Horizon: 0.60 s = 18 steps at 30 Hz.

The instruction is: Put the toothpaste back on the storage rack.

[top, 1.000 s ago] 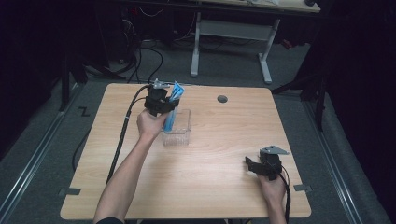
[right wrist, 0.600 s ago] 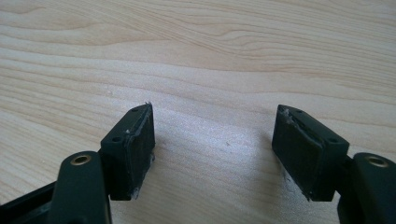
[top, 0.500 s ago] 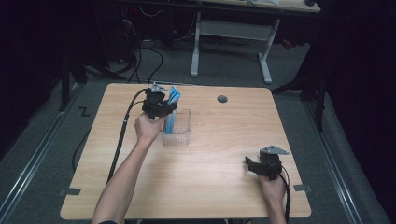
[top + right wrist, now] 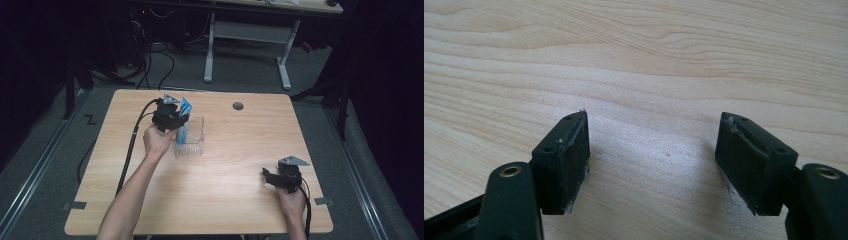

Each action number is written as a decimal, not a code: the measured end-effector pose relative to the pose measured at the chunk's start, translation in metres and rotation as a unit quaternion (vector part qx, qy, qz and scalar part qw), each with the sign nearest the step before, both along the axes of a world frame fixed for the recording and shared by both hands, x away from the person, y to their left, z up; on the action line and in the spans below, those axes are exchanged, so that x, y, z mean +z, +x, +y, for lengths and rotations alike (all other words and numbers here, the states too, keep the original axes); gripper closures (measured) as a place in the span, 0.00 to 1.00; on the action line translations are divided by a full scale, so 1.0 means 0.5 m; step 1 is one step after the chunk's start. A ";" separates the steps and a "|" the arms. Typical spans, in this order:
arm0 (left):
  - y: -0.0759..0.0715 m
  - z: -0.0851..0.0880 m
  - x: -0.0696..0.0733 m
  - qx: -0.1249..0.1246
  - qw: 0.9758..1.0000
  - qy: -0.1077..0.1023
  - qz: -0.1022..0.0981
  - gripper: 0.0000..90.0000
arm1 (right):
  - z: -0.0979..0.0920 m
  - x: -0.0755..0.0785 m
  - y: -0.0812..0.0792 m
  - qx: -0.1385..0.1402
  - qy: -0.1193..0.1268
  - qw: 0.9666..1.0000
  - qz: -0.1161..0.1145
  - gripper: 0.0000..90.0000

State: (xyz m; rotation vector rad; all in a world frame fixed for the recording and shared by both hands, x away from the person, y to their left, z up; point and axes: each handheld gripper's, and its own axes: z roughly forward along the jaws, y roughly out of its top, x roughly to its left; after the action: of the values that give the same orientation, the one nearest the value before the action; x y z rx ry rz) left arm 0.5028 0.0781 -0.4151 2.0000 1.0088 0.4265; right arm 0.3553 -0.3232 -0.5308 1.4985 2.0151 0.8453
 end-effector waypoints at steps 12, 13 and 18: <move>-0.009 0.007 -0.008 0.002 1.000 -0.002 0.002 0.77 | 0.000 0.000 0.000 0.000 0.000 1.000 0.000 0.33; -0.009 0.007 -0.008 0.002 1.000 -0.002 0.002 0.77 | 0.000 0.000 0.000 0.000 0.000 1.000 0.000 0.33; -0.015 0.012 -0.008 0.001 1.000 -0.003 -0.001 0.77 | 0.000 0.000 0.000 0.000 0.000 1.000 0.000 0.33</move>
State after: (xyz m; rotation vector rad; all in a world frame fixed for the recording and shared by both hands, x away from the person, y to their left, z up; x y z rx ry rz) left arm 0.4951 0.0841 -0.4189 1.9927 1.0095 0.4265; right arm 0.3553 -0.3232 -0.5308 1.4986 2.0151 0.8453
